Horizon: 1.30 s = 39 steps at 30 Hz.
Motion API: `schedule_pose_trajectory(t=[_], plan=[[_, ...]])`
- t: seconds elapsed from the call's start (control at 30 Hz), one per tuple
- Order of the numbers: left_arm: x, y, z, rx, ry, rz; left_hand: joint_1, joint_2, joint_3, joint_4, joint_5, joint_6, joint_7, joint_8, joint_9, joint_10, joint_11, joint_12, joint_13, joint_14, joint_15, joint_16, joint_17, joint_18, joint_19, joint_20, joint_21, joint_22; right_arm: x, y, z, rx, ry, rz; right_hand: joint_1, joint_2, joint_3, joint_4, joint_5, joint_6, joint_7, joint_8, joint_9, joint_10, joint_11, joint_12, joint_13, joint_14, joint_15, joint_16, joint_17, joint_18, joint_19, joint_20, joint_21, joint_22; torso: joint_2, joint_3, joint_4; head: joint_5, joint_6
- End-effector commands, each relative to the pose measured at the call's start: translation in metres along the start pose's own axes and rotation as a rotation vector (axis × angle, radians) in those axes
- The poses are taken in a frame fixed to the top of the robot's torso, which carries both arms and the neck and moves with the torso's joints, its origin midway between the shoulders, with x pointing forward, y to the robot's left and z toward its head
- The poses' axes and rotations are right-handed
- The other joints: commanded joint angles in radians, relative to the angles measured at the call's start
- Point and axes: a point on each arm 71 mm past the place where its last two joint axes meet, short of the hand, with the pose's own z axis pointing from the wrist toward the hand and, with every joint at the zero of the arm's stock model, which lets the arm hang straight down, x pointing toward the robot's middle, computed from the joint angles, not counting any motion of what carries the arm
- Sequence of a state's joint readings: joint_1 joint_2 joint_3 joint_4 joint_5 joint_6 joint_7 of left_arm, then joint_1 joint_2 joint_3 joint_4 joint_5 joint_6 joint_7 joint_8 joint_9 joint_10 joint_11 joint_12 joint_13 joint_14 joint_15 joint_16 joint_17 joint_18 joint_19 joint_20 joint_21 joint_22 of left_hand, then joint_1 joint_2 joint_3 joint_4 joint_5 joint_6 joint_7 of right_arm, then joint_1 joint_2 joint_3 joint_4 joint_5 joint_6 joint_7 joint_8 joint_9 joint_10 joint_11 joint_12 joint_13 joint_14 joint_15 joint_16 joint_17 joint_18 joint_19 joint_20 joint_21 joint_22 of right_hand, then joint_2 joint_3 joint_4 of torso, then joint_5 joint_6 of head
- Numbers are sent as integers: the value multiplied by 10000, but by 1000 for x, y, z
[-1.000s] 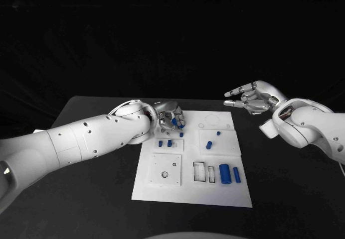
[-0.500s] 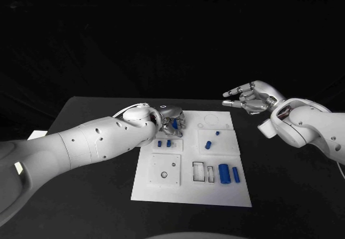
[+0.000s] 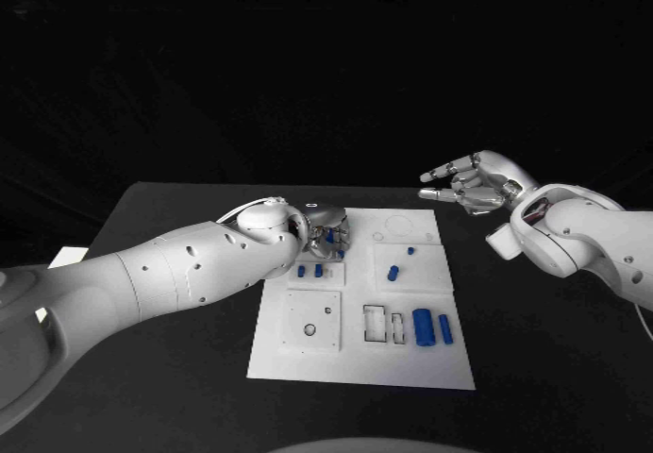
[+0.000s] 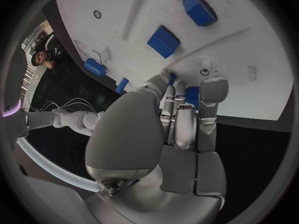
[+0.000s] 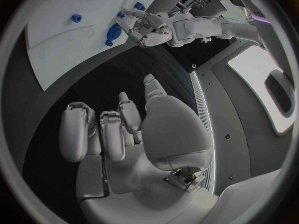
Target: Assemble the parts on the task board
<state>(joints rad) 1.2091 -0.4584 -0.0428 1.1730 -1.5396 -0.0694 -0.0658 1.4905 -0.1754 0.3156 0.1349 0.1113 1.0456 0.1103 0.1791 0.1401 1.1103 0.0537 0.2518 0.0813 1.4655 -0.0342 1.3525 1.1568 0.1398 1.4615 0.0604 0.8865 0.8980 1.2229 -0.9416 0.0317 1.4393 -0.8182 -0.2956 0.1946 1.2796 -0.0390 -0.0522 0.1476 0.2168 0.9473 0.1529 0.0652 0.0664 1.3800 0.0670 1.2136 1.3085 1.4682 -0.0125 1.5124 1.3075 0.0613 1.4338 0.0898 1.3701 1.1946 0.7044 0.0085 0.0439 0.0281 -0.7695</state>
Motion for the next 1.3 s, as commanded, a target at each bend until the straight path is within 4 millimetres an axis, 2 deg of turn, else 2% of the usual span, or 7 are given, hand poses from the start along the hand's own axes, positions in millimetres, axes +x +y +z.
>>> schedule_pose_trajectory(t=[0.03, 0.23, 0.57, 0.97, 1.03, 1.3], plan=[[3, 0, 1, -143, 362, 206, 18, 156, 135, -41, -32, 114, 5, -73, -18, 170, -17, -31, -7, 361, -24, 11, -5, -82, 295, -37, 107, 65, 2, 1, 0, -118, 178, 19, 31, 81, -42, -18, 40, -4, 4, 35, 11, -22, -20, -7, 111, 812, -10, -13, 1784, 121, 21, -34, -3, 9, -6, 2, 10, 0, -9], [5, 0, 1, -244, 534, 342, 141, 279, 554, -249, -78, 396, 45, -84, -49, 520, -27, -98, -27, 371, -22, 75, 24, -102, 305, -37, 219, 197, 2, 1, 0, -102, 202, 23, 31, 83, -44, -17, 39, -3, 4, 36, 11, -21, -20, -6, 112, 813, -10, -11, 1786, 121, 21, -34, -4, 6, -3, -3, 1, 6, -22], [5, -3, 2, -53, 418, 280, -119, 317, 1105, -508, -108, 786, 0, -160, -111, 961, -87, -372, -42, 372, -68, 157, 8, -124, 315, -66, 391, 408, 3, 1, 0, -110, 224, 29, 26, 88, -51, -11, 32, 2, 3, 39, 12, -18, -20, 0, 114, 814, -10, -10, 1788, 120, 23, -34, -1, 13, 0, -1, 9, 8, -27], [0, 3, -4, -172, -260, -329, -403, 253, 1299, -618, -113, 858, 84, -299, -174, 1073, -38, -664, -64, 362, -32, 180, -50, -131, 316, -62, 393, 437, 3, 1, 1, -109, 233, 30, 17, 97, -57, -4, 25, 7, 3, 42, 13, -9, -20, 15, 123, 813, -11, -13, 1784, 121, 24, -34, -1, 12, -9, -7, 4, 2, -2], [-2, 5, -6, -237, -434, -544, -477, 246, 1312, -608, -113, 872, 98, -318, -182, 1092, -26, -704, -64, 361, -22, 184, -59, -139, 320, -56, 420, 468, 3, 1, 1, -106, 233, 30, 17, 97, -57, -4, 25, 7, 3, 42, 13, -9, -20, 15, 123, 813, -11, -13, 1784, 121, 24, -34, -1, 12, -7, -6, 11, -21, 38], [-13, 14, -20, -378, -1065, -1322, -529, 227, 1332, -617, -93, 884, 110, -340, -192, 1105, -18, -750, -66, 360, -16, 185, -76, -135, 319, -51, 393, 446, 2, 0, 1, -83, 216, 25, 17, 97, -57, -4, 25, 7, 3, 42, 13, -9, -20, 15, 123, 813, -11, -13, 1784, 121, 24, -34, -1, 12, -18, 1, 28, 3, 61]])
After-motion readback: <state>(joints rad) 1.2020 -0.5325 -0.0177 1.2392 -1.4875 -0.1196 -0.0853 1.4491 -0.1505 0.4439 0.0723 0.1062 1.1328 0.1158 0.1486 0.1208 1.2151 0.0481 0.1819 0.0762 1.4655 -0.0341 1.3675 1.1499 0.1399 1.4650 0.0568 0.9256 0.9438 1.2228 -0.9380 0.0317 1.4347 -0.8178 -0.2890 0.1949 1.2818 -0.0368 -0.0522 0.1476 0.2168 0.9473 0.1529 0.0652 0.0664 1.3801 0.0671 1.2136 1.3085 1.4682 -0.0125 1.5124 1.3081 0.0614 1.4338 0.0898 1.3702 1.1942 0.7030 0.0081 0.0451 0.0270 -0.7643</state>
